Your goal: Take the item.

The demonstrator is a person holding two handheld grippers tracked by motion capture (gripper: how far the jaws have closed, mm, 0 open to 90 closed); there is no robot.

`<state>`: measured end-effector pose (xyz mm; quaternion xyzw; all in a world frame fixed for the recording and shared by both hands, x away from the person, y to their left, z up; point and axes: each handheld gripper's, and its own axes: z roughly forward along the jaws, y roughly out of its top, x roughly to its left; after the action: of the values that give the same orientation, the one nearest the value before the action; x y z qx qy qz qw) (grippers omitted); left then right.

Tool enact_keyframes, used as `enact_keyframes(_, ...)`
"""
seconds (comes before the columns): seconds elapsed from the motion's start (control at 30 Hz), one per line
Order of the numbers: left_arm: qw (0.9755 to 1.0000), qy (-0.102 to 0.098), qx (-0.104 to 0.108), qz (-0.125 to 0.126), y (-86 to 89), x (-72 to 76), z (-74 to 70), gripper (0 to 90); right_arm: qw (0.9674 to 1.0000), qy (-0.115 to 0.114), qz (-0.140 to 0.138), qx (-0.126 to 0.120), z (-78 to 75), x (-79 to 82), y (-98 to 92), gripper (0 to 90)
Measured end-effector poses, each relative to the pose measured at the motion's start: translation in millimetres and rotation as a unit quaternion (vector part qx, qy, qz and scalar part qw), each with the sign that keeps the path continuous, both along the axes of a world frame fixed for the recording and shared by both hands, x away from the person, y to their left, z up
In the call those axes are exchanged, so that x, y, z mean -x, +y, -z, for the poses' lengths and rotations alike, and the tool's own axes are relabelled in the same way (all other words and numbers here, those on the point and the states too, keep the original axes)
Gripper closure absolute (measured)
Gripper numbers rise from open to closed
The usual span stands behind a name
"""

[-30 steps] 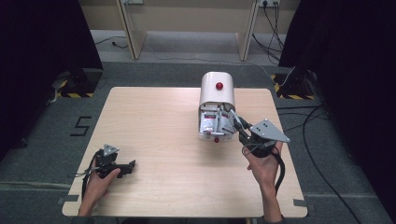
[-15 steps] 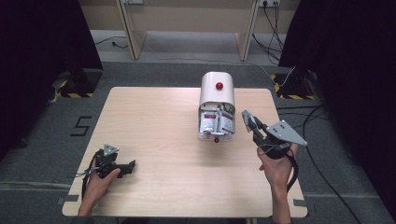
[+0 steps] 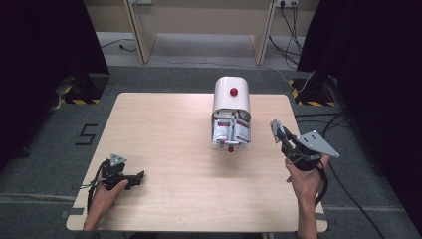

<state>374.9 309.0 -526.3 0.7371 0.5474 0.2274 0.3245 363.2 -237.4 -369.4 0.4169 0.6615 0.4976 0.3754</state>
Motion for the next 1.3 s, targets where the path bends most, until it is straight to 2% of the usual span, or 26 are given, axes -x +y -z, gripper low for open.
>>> enact_keyframes(0.53,1.0000,0.000,0.000,0.000,0.0,0.0,0.0,0.0,0.9993,0.029,0.019,0.010,19.9,-11.9,-9.4,80.8)
enact_keyframes(0.8,1.0000,0.000,0.000,0.000,0.0,0.0,0.0,0.0,0.9981,0.053,0.029,0.011,35.1,-20.3,-15.7,80.7)
enact_keyframes(1.3,1.0000,0.000,0.000,0.000,0.0,0.0,0.0,0.0,0.9963,0.074,0.041,0.016,51.4,-31.5,-21.9,80.7)
